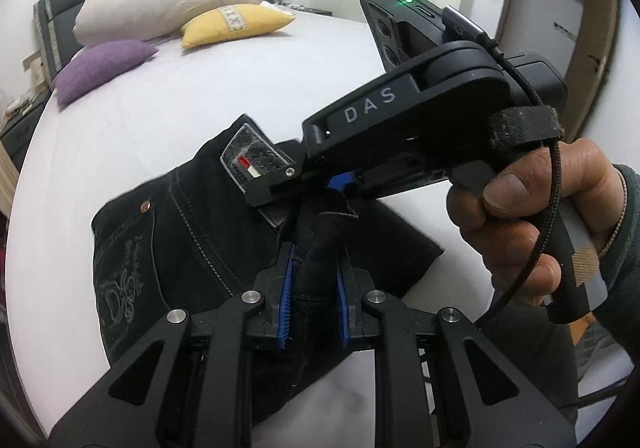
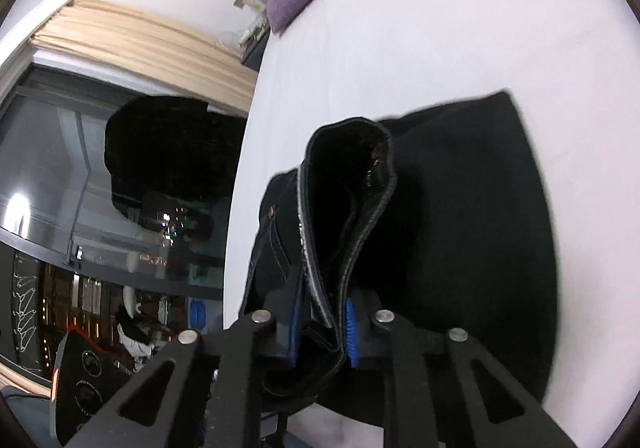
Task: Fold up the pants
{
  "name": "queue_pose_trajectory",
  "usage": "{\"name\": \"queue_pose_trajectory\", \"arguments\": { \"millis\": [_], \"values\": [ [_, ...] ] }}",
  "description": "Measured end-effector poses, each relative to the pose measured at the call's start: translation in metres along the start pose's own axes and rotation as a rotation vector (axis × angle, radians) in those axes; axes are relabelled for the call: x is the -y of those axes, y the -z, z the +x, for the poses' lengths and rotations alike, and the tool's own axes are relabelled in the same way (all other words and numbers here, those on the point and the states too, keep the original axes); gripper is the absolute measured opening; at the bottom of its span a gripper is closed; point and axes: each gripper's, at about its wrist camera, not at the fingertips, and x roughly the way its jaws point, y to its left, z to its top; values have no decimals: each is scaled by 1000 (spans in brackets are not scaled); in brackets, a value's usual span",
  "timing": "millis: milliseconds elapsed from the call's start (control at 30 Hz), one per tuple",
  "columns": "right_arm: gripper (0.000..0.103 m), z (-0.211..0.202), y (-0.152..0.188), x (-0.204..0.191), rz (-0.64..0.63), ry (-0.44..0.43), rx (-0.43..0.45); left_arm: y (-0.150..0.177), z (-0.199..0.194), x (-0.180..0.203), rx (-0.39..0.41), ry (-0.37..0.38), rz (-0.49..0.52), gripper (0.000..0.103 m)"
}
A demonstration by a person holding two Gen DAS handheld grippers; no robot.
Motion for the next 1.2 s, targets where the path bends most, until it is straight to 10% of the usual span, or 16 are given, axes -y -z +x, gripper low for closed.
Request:
{"name": "queue_pose_trajectory", "arguments": {
  "millis": [633, 767, 833, 1133, 1200],
  "values": [
    [14, -16, 7, 103, 183, -77, 67, -29, 105, 17, -136, 74, 78, 23],
    [38, -42, 9, 92, 166, 2, 98, -31, 62, -10, -88, 174, -12, 33],
    [52, -59, 10, 85, 151, 83, 139, -31, 42, -33, -36, 144, -61, 62],
    [51, -30, 39, 25, 4, -13, 49, 4, 65, -127, -57, 92, -287, 64],
    [27, -13, 47, 48, 59, 59, 21, 20, 86, -136, -113, 96, -318, 60]
  ]
}}
